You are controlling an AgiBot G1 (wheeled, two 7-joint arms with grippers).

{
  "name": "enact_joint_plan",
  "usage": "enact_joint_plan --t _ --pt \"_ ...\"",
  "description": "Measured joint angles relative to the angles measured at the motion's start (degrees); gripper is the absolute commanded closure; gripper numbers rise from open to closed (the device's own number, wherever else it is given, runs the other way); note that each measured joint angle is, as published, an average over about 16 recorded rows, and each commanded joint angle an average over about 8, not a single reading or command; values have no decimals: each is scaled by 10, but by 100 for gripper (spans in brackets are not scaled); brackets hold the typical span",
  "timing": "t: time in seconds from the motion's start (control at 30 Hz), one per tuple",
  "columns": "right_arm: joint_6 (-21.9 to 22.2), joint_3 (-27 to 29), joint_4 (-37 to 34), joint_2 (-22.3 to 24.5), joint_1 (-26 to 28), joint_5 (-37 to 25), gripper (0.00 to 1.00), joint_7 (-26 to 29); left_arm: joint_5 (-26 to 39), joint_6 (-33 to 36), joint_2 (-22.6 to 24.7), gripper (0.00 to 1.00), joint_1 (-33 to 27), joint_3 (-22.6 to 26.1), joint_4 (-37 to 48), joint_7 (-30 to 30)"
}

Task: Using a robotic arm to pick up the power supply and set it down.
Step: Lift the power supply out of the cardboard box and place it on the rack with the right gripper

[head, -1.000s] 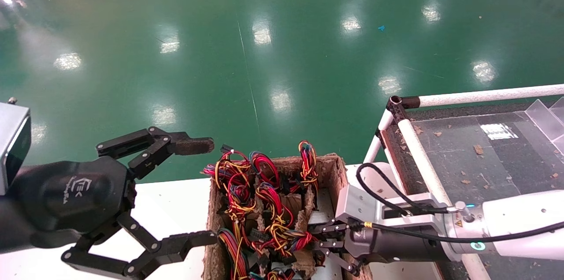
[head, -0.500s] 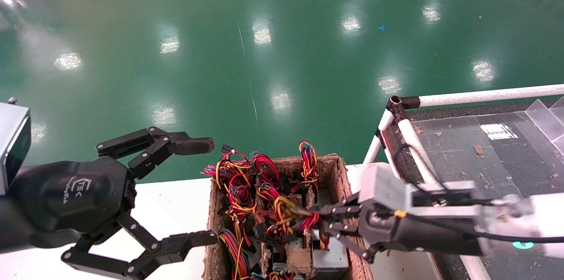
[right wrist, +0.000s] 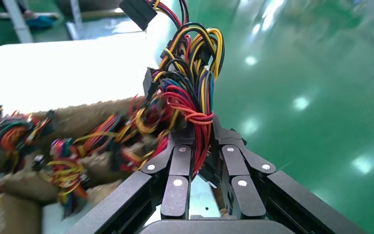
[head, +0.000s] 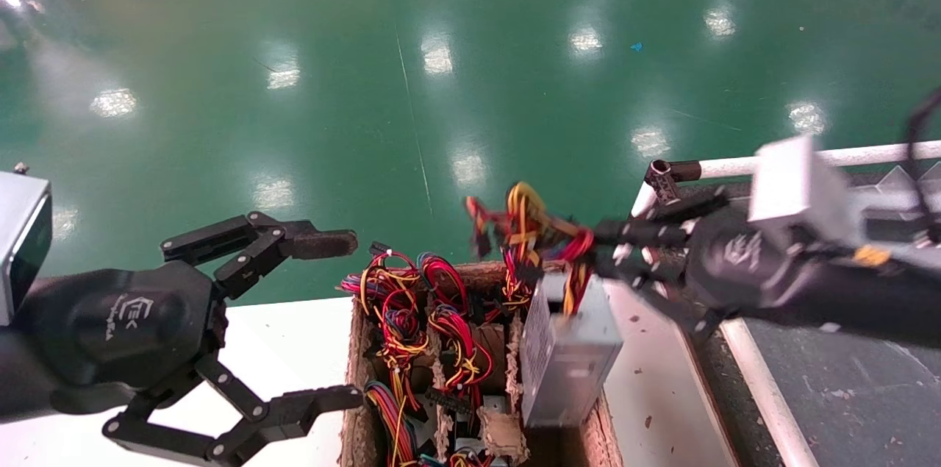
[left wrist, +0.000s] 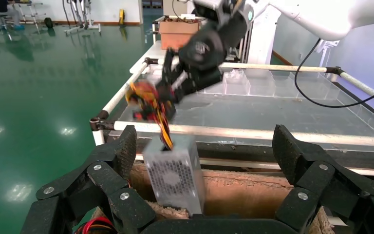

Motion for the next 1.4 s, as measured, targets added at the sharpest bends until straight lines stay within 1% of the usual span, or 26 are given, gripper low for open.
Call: enact_joint_plan --t 0.27,0.37,0.5,0.7,0.9,1.07,1.23,1.4 --pt "13 56 0 30 2 46 100 -54 0 0 0 0 0 0 0 0" --pt "25 73 -1 43 -3 49 100 -71 0 0 0 0 0 0 0 0" --pt "54 92 -2 61 -19 40 100 -89 0 0 0 0 0 0 0 0" --pt "118 115 -5 89 -66 10 100 -103 0 0 0 0 0 0 0 0" --pt "197 138 -7 110 -131 -20 100 -106 0 0 0 0 0 0 0 0" --pt "251 155 -8 121 -186 -35 100 -107 0 0 0 0 0 0 0 0" --pt "285 167 -8 126 -228 -43 100 -108 0 0 0 0 0 0 0 0" --pt "297 167 -8 123 -250 -49 100 -109 0 0 0 0 0 0 0 0"
